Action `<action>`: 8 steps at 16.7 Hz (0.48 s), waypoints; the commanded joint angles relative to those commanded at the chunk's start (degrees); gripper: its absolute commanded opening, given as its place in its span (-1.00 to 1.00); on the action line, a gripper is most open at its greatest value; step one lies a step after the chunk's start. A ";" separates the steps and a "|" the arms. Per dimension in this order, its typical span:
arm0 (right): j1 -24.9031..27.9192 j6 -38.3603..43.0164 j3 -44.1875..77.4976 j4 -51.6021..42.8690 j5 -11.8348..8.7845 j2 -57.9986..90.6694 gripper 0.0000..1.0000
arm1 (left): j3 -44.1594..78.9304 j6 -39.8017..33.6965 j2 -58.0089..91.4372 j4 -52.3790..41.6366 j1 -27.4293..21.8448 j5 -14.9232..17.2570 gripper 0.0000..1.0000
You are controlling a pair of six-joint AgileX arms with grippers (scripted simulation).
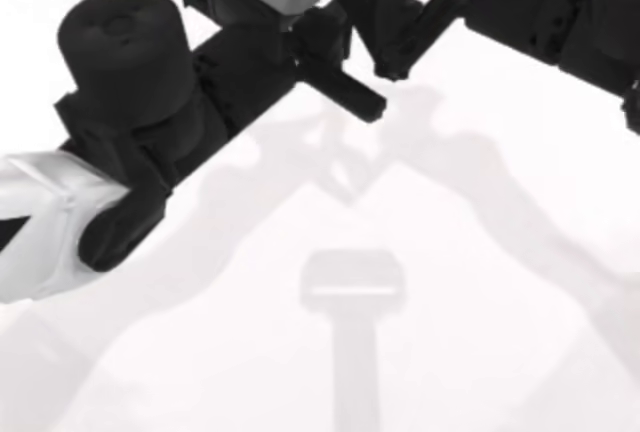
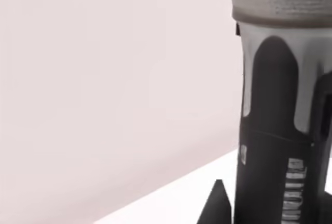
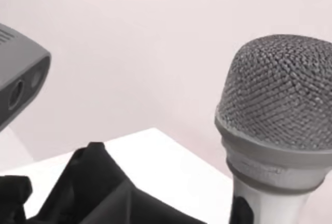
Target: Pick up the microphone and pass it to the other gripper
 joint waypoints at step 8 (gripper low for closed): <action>2.26 0.03 5.08 0.98 2.32 5.68 0.85 | 0.00 0.00 0.00 0.00 0.00 0.00 -1.00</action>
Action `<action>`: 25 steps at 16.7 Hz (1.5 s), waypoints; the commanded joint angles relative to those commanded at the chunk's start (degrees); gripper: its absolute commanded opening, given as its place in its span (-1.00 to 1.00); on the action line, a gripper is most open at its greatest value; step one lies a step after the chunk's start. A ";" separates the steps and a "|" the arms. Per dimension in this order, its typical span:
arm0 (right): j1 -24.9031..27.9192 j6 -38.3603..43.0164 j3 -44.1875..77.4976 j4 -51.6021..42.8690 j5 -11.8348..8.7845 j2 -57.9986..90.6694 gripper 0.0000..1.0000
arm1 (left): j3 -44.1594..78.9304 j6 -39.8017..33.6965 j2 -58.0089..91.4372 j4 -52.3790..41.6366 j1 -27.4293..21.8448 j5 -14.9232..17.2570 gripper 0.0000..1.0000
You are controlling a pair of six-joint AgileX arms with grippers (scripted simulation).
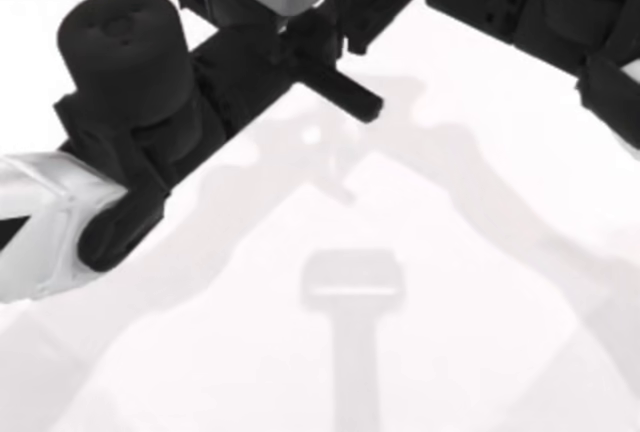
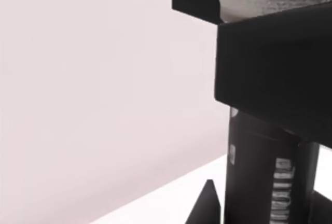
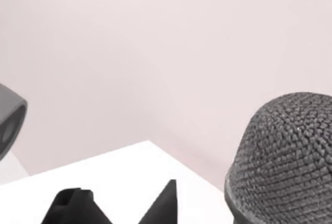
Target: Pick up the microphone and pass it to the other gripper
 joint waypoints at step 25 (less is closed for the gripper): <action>0.00 0.00 0.00 0.00 0.00 0.00 -1.00 | 0.00 0.00 0.00 0.00 0.00 0.00 -0.40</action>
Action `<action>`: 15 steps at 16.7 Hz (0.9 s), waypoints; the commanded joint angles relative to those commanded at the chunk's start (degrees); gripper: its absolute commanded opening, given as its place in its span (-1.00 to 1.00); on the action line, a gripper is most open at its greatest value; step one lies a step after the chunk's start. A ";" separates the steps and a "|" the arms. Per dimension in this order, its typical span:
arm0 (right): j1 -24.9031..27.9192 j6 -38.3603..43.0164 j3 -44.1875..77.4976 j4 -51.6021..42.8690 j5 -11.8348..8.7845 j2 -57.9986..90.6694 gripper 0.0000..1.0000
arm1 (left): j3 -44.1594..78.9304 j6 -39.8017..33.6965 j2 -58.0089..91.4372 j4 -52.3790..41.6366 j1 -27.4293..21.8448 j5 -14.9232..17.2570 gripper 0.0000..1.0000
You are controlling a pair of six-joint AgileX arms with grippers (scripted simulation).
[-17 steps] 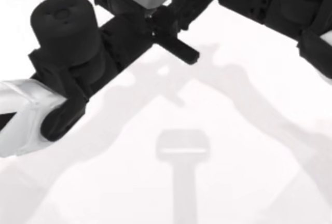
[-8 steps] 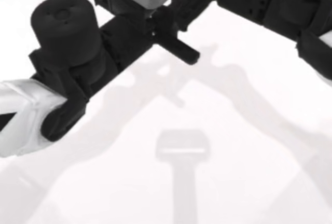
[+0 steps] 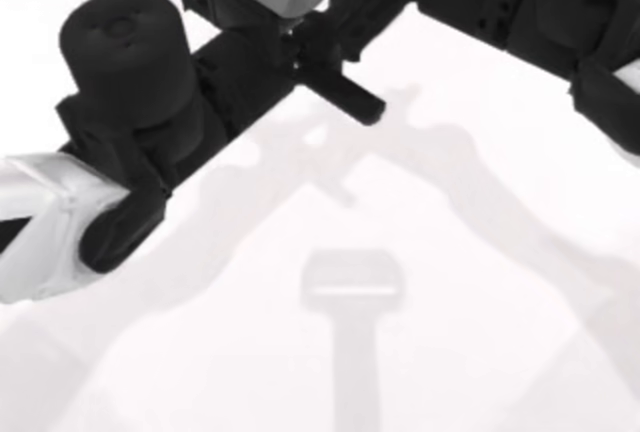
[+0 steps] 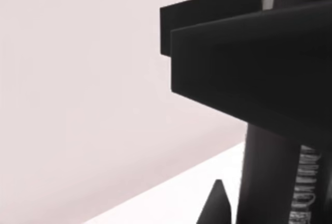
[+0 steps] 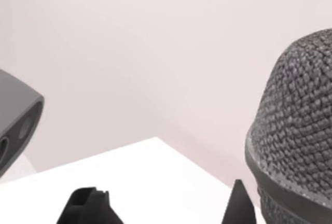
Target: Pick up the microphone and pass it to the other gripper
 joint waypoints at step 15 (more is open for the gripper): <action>0.00 0.00 0.00 0.00 0.00 0.00 -1.00 | 0.00 0.00 0.00 0.00 0.00 0.00 1.00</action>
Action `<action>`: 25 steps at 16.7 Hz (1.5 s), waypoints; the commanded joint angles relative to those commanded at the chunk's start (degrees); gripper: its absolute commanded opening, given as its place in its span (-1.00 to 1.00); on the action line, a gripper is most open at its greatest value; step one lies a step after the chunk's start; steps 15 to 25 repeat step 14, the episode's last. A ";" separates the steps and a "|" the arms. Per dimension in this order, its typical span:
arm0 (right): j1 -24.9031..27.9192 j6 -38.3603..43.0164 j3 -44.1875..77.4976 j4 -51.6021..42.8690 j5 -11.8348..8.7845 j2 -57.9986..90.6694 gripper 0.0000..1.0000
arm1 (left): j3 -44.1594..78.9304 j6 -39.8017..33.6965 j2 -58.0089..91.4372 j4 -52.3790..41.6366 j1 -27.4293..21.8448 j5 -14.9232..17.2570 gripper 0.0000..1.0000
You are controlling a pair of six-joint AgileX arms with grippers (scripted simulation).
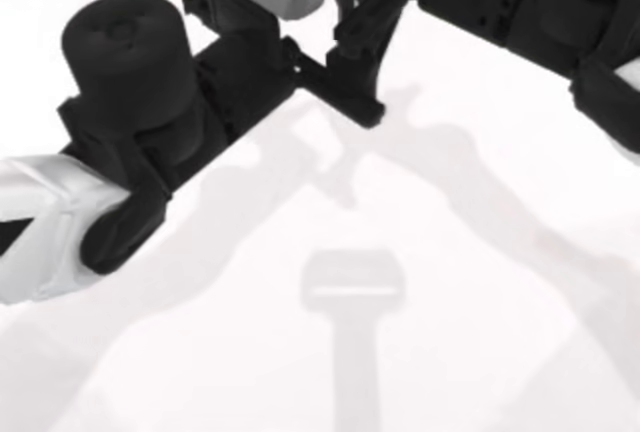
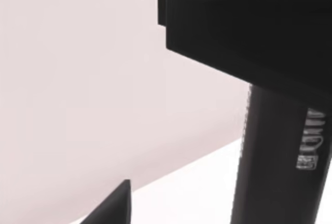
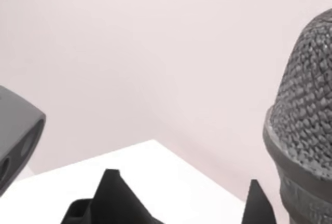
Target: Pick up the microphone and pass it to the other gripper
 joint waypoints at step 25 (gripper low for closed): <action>-6.98 -0.05 -4.72 0.04 -6.98 -6.23 -1.00 | -14.50 0.06 -15.91 -2.95 4.06 2.10 1.00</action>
